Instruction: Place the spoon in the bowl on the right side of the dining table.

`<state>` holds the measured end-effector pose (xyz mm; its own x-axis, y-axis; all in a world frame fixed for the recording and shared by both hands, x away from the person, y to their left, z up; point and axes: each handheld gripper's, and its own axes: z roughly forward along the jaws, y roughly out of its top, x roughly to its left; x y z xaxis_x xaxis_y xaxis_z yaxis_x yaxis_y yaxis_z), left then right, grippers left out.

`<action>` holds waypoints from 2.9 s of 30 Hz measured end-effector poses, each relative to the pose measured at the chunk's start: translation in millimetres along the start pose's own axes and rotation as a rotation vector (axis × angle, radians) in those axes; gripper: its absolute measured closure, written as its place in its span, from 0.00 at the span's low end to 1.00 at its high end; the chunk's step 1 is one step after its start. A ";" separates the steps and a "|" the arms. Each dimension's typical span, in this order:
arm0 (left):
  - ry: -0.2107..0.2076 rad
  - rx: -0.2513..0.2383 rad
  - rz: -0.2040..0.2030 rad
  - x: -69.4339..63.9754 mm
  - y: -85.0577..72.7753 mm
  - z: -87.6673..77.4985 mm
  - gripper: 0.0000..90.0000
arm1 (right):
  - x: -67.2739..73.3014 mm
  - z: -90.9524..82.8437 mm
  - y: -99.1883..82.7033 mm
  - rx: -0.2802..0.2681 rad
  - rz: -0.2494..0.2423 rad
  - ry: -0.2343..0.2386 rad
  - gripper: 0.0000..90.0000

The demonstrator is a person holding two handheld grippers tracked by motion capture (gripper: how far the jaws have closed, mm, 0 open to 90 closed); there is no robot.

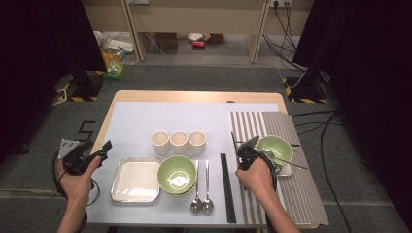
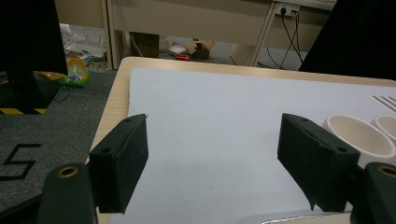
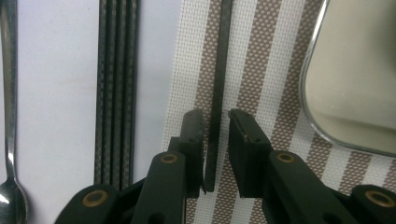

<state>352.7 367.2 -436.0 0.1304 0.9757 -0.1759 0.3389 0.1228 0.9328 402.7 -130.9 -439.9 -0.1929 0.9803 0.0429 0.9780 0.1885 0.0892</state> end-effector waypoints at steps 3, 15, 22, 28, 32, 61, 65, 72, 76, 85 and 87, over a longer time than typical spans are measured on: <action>-0.001 0.002 0.000 0.3 -0.2 0.1 0.26 | -0.5 1.1 -1.9 0.011 0.005 -0.002 0.87; -0.002 0.006 0.002 -1.0 -1.2 1.2 0.27 | 0.9 3.1 -4.6 0.023 0.006 -0.010 0.89; -0.003 0.006 0.001 -1.8 -1.7 1.6 0.27 | 4.8 3.6 -3.8 0.028 0.006 -0.045 0.92; -0.003 0.006 0.000 -1.1 -1.5 1.0 0.26 | 7.3 3.9 -2.8 0.035 -0.001 -0.060 0.93; -0.003 0.007 0.000 -1.1 -1.6 1.3 0.27 | 8.6 4.4 -1.6 0.042 -0.002 -0.066 0.95; 0.001 0.003 0.000 0.1 -0.9 0.6 0.27 | -0.6 3.8 -0.8 0.050 -0.053 0.001 0.96; 0.002 0.003 0.000 0.4 -0.8 0.4 0.27 | -2.1 1.1 -1.5 0.030 -0.073 0.011 0.96; 0.002 0.002 0.001 -0.3 -0.7 0.6 0.27 | -2.5 -7.3 -3.7 0.013 -0.128 0.033 0.96; 0.002 0.002 0.001 0.1 -0.6 0.3 0.27 | -1.6 -11.3 -4.8 0.002 -0.153 0.045 0.96; 0.002 0.000 0.001 0.1 -0.2 -0.2 0.27 | -10.0 -29.0 -4.9 -0.030 -0.201 0.054 0.95; 0.002 -0.001 0.000 -0.1 0.0 -0.4 0.27 | -12.7 -32.2 -4.5 -0.037 -0.204 0.051 0.95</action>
<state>352.4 367.2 -435.9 0.1286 0.9761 -0.1749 0.3377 0.1228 0.9332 398.2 -146.1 -408.7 -0.3913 0.9176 0.0700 0.9148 0.3797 0.1377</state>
